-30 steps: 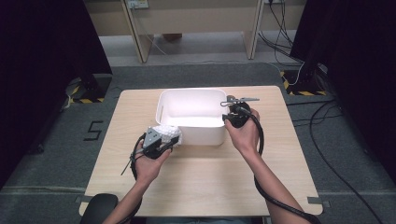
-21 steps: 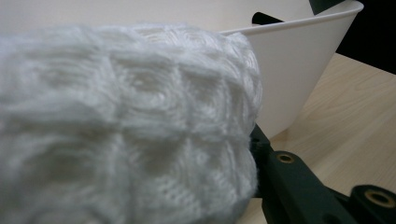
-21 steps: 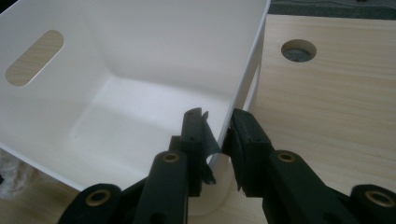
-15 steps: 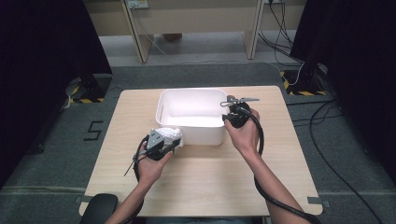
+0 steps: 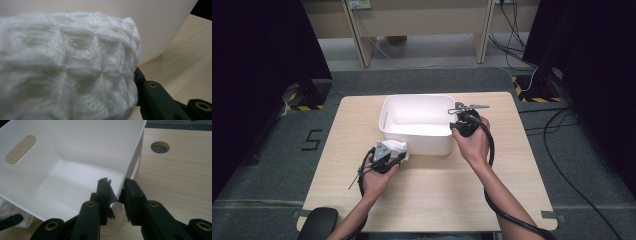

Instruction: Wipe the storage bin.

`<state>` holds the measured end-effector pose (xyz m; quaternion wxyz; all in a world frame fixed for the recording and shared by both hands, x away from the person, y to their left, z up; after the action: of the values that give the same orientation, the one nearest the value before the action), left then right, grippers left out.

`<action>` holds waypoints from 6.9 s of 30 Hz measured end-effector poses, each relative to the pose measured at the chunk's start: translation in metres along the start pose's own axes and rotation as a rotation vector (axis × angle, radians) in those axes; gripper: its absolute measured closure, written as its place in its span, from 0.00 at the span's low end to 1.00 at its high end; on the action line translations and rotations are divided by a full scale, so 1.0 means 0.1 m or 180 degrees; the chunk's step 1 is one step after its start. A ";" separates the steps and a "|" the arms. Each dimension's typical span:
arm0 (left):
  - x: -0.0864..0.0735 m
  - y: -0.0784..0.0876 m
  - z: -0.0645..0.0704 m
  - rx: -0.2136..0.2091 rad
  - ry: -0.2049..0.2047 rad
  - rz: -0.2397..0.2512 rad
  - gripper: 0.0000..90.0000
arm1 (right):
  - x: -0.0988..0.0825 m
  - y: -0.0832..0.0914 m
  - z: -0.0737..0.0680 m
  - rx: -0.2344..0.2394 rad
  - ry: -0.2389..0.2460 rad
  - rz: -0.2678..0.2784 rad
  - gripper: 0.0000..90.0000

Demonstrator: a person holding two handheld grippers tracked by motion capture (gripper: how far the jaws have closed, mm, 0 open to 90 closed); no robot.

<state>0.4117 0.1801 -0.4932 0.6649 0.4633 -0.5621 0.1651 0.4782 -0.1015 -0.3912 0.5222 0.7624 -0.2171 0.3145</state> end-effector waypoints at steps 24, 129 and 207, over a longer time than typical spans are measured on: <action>0.02 -0.09 0.10 -0.0068 -0.0006 -0.0034 0.83 | 0.00 0.00 0.00 -0.0001 0.0011 0.0006 0.84; 0.15 -0.24 0.32 -0.0209 -0.0097 -0.0017 0.83 | -0.01 0.00 0.01 0.0015 -0.0009 0.0026 0.83; 0.50 -0.12 0.44 -0.0254 -0.0155 0.0264 0.83 | 0.00 0.00 0.02 0.0028 -0.0005 0.0032 0.83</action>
<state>0.4100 0.1238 -0.4563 0.6616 0.4165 -0.6030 0.1586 0.4785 -0.1031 -0.3920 0.5170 0.7639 -0.2199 0.3175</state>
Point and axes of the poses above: each handheld gripper's, and its own axes: y roughly backward along the jaws, x roughly out of its top, z roughly to its right, the point moved 1 cm from there along -y, roughly forward along the jaws, and after that the axes turned 7 degrees about -y, right-handed, at the moved point
